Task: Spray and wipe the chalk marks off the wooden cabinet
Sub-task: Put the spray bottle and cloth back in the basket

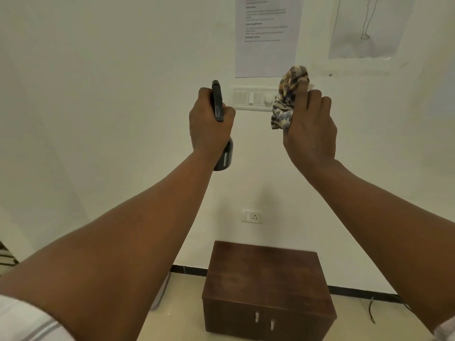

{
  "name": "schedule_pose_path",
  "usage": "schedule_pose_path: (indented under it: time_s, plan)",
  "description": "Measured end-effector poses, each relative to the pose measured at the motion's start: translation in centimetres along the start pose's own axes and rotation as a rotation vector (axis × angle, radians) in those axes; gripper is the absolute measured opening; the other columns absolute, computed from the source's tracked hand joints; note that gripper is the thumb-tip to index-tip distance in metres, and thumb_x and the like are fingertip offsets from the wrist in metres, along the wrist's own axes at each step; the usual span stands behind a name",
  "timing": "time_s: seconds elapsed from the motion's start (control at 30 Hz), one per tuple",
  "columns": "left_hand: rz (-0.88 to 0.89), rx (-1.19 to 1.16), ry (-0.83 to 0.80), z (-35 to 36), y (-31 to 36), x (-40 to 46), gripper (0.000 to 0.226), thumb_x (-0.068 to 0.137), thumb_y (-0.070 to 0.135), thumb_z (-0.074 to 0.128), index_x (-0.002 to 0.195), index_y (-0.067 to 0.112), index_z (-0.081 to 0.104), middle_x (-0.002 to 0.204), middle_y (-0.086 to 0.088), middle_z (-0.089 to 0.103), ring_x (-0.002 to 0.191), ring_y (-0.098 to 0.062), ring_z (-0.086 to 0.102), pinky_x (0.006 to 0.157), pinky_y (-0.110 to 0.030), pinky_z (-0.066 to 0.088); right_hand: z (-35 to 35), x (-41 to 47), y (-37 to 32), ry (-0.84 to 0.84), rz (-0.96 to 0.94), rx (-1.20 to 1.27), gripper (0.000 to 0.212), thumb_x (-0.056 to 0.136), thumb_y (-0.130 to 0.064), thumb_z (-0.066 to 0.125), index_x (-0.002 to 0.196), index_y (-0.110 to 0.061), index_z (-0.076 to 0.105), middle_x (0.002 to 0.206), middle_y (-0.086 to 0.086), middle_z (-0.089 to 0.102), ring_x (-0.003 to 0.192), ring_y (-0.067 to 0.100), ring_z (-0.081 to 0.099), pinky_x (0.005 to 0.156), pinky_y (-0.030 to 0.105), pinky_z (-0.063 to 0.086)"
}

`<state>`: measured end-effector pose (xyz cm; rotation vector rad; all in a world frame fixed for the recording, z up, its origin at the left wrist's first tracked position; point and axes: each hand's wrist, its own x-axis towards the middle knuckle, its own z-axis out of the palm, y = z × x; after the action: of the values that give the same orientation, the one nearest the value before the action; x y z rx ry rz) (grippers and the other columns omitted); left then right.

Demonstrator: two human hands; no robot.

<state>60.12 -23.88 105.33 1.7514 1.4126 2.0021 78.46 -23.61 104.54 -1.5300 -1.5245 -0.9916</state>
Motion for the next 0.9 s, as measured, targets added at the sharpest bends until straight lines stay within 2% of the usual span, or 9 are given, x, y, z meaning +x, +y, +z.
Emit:
schedule_pose_path:
  time_s: [0.13,0.27,0.43,0.57,0.67,0.8,0.9]
  plan:
    - [-0.008,0.004,-0.015,-0.5,-1.1,0.8,0.021,0.08,0.017,0.053,0.098,0.006,0.052,0.091,-0.014,0.066,0.078,-0.028,0.062,0.071,-0.038,0.05,1.2,0.1,-1.3,-0.01,-0.007,-0.022,0.063,0.08,-0.009,0.059,0.138,0.0,0.037,0.115,0.019,0.054,0.096,0.034,0.053,0.057,0.035,0.04]
    - [-0.029,0.036,-0.021,-0.5,-3.1,1.4,0.016,0.08,0.016,0.052,0.094,0.013,0.047,0.092,-0.015,0.067,0.078,-0.028,0.062,0.069,-0.035,0.05,3.3,-0.6,-2.2,-0.035,-0.01,-0.025,0.059,0.076,-0.005,0.059,0.133,0.0,0.04,0.115,0.019,0.053,0.096,0.033,0.053,0.059,0.032,0.037]
    - [-0.068,0.089,-0.008,-0.8,-5.7,1.7,0.016,0.078,0.018,0.049,0.093,0.014,0.046,0.083,-0.004,0.058,0.067,-0.016,0.052,0.067,-0.037,0.05,6.9,-1.0,-3.2,-0.074,-0.041,0.01,0.054,0.074,0.0,0.058,0.126,0.002,0.045,0.112,0.021,0.055,0.093,0.035,0.054,0.058,0.033,0.035]
    - [-0.081,0.135,0.002,-0.8,-8.0,2.0,0.017,0.078,0.017,0.05,0.093,0.012,0.046,0.081,-0.003,0.057,0.067,-0.016,0.051,0.066,-0.039,0.049,9.8,-1.8,-4.2,-0.119,-0.06,0.051,0.051,0.073,0.0,0.058,0.122,0.002,0.046,0.107,0.021,0.055,0.09,0.035,0.054,0.057,0.034,0.033]
    - [-0.106,0.149,0.036,-1.3,-10.3,1.9,0.016,0.078,0.016,0.051,0.093,0.012,0.047,0.079,-0.003,0.056,0.066,-0.016,0.05,0.065,-0.04,0.049,11.7,-2.6,-5.8,-0.161,-0.103,0.091,0.05,0.074,0.0,0.057,0.123,0.002,0.046,0.108,0.022,0.055,0.09,0.036,0.053,0.059,0.034,0.032]
    - [-0.158,0.156,0.064,-2.6,-12.5,1.1,0.014,0.08,0.015,0.051,0.093,0.013,0.048,0.076,0.004,0.054,0.064,-0.014,0.049,0.062,-0.032,0.046,13.3,-3.4,-8.1,-0.195,-0.125,0.122,0.051,0.076,0.001,0.054,0.125,0.002,0.044,0.11,0.022,0.053,0.093,0.037,0.053,0.06,0.036,0.035]
    - [-0.181,0.179,0.074,-4.2,-14.7,0.8,0.014,0.081,0.014,0.052,0.094,0.013,0.048,0.078,0.005,0.055,0.065,-0.014,0.05,0.064,-0.032,0.047,14.5,-3.9,-10.5,-0.223,-0.152,0.155,0.05,0.077,0.0,0.054,0.126,0.002,0.043,0.111,0.022,0.053,0.093,0.036,0.052,0.061,0.036,0.035]
